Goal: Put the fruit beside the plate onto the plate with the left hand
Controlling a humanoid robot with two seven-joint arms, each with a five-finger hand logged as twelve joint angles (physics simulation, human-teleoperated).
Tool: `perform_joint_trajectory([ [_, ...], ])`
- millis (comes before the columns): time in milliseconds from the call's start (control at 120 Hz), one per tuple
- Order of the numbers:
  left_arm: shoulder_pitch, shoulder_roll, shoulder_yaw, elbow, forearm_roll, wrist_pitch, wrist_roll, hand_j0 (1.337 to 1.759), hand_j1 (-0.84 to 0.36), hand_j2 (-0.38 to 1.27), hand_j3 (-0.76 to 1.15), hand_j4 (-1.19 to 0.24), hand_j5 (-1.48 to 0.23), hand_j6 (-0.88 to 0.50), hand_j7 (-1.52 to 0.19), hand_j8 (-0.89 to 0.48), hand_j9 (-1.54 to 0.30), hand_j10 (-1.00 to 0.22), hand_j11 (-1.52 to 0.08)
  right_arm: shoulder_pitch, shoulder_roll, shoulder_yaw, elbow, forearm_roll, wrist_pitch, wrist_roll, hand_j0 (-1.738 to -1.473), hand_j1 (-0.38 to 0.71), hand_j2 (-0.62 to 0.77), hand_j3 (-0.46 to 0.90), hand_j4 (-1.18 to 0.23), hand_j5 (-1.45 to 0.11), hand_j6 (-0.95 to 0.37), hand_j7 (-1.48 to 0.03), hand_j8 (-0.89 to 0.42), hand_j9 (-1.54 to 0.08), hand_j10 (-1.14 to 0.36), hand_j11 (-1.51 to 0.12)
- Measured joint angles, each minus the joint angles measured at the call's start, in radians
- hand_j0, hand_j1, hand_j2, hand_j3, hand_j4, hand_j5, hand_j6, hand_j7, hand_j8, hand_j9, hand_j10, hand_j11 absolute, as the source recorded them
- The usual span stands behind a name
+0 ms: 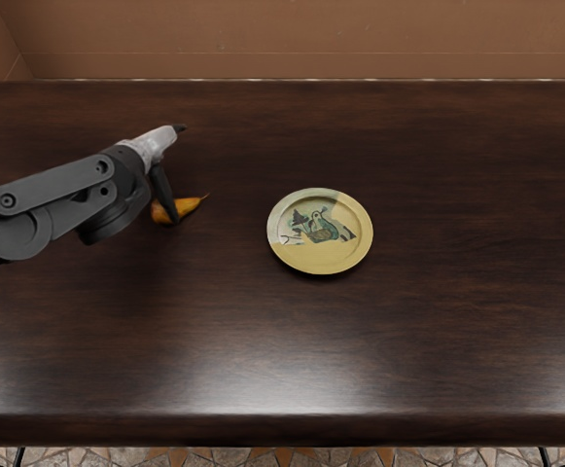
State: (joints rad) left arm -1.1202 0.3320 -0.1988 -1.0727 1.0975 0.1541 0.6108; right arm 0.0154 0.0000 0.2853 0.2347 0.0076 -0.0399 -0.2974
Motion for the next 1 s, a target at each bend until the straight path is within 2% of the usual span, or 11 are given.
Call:
perform_joint_trajectory([
  [150, 0.008, -0.010, 0.003, 0.059, 0.001, 0.010, 0.000, 1.658, 0.32, 0.01, 0.00, -0.03, -0.04, -0.03, -0.04, -0.03, -0.04, -0.03, -0.04, 0.000, 0.000, 0.000, 0.000, 0.000, 0.000, 0.000, -1.658, -0.35, 0.00, 0.00, 0.00, 0.00, 0.00, 0.00, 0.00, 0.00, 0.00, 0.00],
  [467, 0.031, -0.051, 0.052, 0.080, 0.005, 0.064, 0.000, 1.658, 0.31, 0.01, 0.00, -0.04, -0.05, -0.04, -0.05, -0.04, -0.05, -0.04, -0.05, 0.000, 0.000, 0.000, 0.000, 0.000, 0.000, 0.000, -1.658, -0.35, 0.00, 0.00, 0.00, 0.00, 0.00, 0.00, 0.00, 0.00, 0.00, 0.00],
  [1000, 0.036, -0.054, 0.064, 0.082, 0.002, 0.065, 0.000, 1.657, 0.00, 0.06, 0.00, -0.32, -0.41, -0.32, -0.41, -0.32, -0.41, -0.32, -0.41, 0.000, 0.000, 0.000, 0.000, 0.000, 0.000, 0.000, -1.658, -0.35, 0.00, 0.00, 0.00, 0.00, 0.00, 0.00, 0.00, 0.00, 0.00, 0.00],
])
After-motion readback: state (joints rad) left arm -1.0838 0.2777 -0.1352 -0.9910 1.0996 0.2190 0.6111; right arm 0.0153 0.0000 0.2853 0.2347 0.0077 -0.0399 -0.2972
